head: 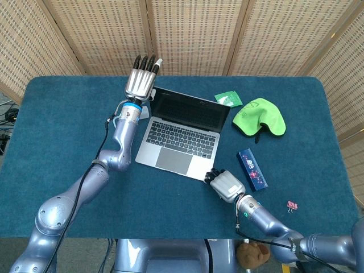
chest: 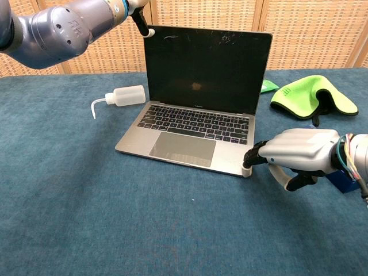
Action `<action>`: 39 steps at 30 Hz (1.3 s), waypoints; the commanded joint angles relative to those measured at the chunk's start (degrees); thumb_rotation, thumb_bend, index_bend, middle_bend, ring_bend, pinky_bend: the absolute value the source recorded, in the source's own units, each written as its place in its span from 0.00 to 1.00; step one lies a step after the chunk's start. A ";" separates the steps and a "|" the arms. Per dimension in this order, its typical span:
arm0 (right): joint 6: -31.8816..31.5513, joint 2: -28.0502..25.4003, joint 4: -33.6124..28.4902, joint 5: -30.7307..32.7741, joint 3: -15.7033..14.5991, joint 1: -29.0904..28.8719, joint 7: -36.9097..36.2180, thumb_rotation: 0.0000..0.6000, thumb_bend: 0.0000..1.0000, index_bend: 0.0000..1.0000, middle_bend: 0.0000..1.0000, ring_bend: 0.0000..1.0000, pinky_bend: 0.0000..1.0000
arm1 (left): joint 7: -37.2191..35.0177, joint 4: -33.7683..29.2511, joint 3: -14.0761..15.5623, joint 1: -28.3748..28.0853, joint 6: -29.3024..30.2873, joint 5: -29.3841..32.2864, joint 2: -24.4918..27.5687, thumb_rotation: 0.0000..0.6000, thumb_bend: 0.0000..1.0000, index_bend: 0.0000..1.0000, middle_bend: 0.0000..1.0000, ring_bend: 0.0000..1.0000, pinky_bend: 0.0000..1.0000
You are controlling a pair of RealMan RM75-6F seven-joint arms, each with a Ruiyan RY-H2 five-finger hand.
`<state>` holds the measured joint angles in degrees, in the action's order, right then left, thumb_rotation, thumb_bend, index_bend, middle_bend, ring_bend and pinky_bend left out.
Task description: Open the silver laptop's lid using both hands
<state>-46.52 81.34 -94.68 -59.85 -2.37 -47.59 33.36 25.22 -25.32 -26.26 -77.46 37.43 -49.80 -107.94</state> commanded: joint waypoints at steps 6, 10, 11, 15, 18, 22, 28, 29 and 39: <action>-4.46 -1.12 -1.21 -3.35 1.51 1.58 -2.36 1.00 1.00 0.23 0.28 0.12 0.28 | -3.01 -13.27 3.71 6.17 5.15 -5.58 6.98 1.00 0.39 0.00 0.00 0.00 0.00; -9.55 -3.23 -2.03 -8.33 2.69 3.58 -5.28 1.00 1.00 0.23 0.28 0.12 0.28 | -5.19 -25.29 4.81 11.05 10.09 -8.30 13.89 1.00 0.39 0.00 0.00 0.00 0.00; -10.03 -3.61 -2.13 -9.03 2.69 3.86 -5.76 1.00 1.00 0.23 0.28 0.12 0.28 | -5.34 -27.17 4.93 11.72 10.66 -8.57 15.01 1.00 0.39 0.00 0.00 0.00 0.00; -14.51 -7.07 -2.06 -12.76 3.14 6.19 -8.61 1.00 1.00 0.23 0.28 0.12 0.28 | -5.76 -37.64 5.15 16.12 15.51 -10.19 22.39 1.00 0.39 0.00 0.00 0.00 0.00; -17.66 -9.42 -0.80 -15.42 3.22 8.19 -11.55 1.00 1.00 0.23 0.28 0.12 0.28 | -5.90 -45.39 5.57 19.85 18.64 -10.80 28.07 1.00 0.39 0.00 0.00 0.00 0.00; -24.04 -10.91 3.70 -20.21 3.12 11.88 -17.62 1.00 1.00 0.23 0.28 0.12 0.28 | -6.95 -53.22 7.58 26.38 24.64 -12.63 34.16 1.00 0.39 0.00 0.00 0.00 0.00; -32.47 -11.39 12.55 -24.41 2.54 17.69 -27.27 1.00 1.00 0.23 0.28 0.12 0.28 | -14.07 -61.08 12.05 37.87 32.26 -15.18 41.57 1.00 0.39 0.00 0.00 0.00 0.00; -34.34 -11.56 14.12 -23.75 2.57 19.57 -29.41 1.00 1.00 0.23 0.28 0.12 0.28 | -16.35 -62.44 13.31 41.62 34.82 -14.62 42.80 1.00 0.39 0.00 0.00 0.00 0.00; -44.45 -12.77 12.99 -24.32 0.20 31.92 -38.84 1.00 0.15 0.08 0.06 0.00 0.10 | -23.58 -70.15 24.35 61.70 50.16 -20.03 43.46 1.00 0.25 0.00 0.00 0.00 0.00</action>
<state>-88.73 69.76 -79.03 -83.69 -1.20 -18.47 -2.97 3.78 -92.65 -5.39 -20.11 83.66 -67.54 -64.44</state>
